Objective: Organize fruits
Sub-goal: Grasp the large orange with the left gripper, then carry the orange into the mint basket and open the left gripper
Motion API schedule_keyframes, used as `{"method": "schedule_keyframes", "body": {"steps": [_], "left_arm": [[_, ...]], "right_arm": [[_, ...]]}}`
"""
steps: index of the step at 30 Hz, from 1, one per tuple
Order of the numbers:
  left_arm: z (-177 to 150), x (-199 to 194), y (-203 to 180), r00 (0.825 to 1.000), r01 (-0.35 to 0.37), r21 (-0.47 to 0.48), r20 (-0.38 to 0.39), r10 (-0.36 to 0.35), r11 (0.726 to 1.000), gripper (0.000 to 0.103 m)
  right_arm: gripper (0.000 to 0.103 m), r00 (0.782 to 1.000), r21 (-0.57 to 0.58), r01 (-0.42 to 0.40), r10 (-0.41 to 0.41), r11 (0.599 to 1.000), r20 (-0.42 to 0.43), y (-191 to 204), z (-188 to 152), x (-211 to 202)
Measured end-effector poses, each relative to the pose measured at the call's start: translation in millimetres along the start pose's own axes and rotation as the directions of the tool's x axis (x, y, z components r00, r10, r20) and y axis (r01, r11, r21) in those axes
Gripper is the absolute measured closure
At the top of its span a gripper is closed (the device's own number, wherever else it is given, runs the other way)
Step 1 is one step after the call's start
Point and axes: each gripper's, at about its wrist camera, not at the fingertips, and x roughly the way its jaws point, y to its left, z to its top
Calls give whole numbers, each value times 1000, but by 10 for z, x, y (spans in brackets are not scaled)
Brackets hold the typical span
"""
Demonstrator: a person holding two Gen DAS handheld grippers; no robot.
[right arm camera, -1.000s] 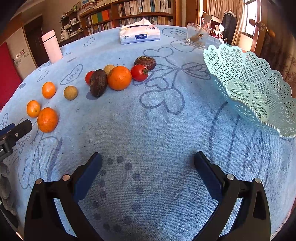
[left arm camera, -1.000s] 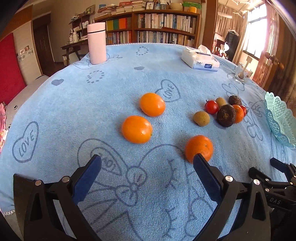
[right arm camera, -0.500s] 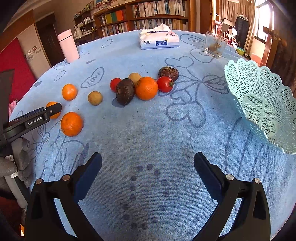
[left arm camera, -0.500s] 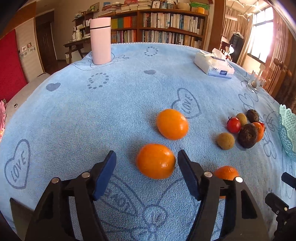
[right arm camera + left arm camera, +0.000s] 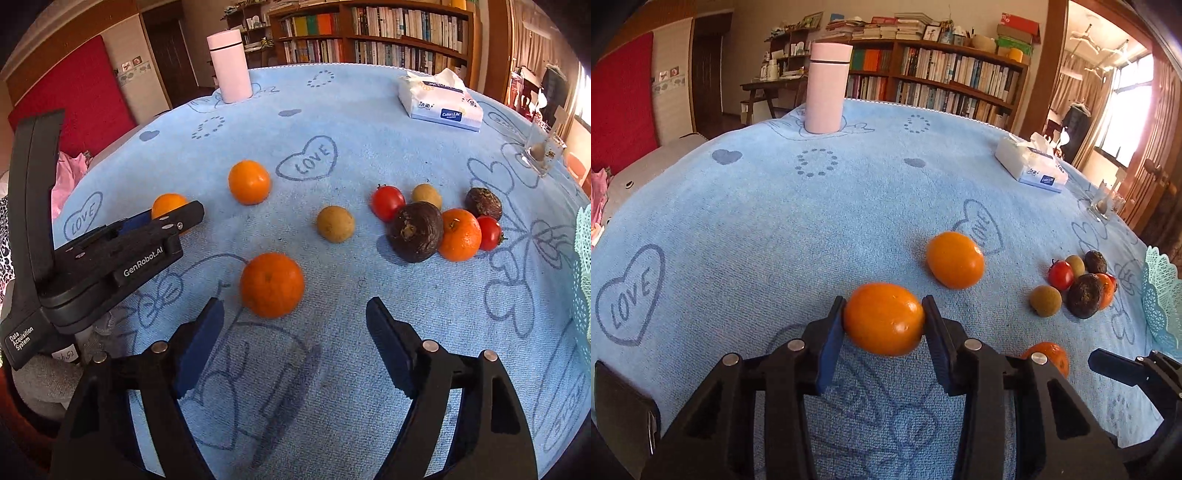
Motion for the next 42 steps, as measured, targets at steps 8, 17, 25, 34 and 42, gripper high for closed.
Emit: {"method": "schedule_keyframes", "body": {"steps": [8, 17, 25, 34, 42], "left_arm": [[11, 50, 44, 1000, -3, -22, -22, 2, 1000, 61], [5, 70, 10, 999, -23, -2, -28, 23, 1000, 61], [-3, 56, -68, 997, -69, 40, -20, 70, 997, 61], [-55, -72, -232, 994, -107, 72, -13, 108, 992, 61], [-77, -276, -622, 997, -77, 132, 16, 75, 988, 61]], "right_arm": [[46, 1000, -28, -1, 0, 1000, -27, 123, 87, 247], [62, 1000, 32, -7, 7, 999, -2, 19, 15, 115], [62, 997, 124, -5, -5, 992, 78, -245, -100, -239], [62, 976, 277, 35, -93, 960, 199, -890, -267, -842], [62, 930, 410, 144, -264, 901, 254, -1560, -470, -1295]]}}
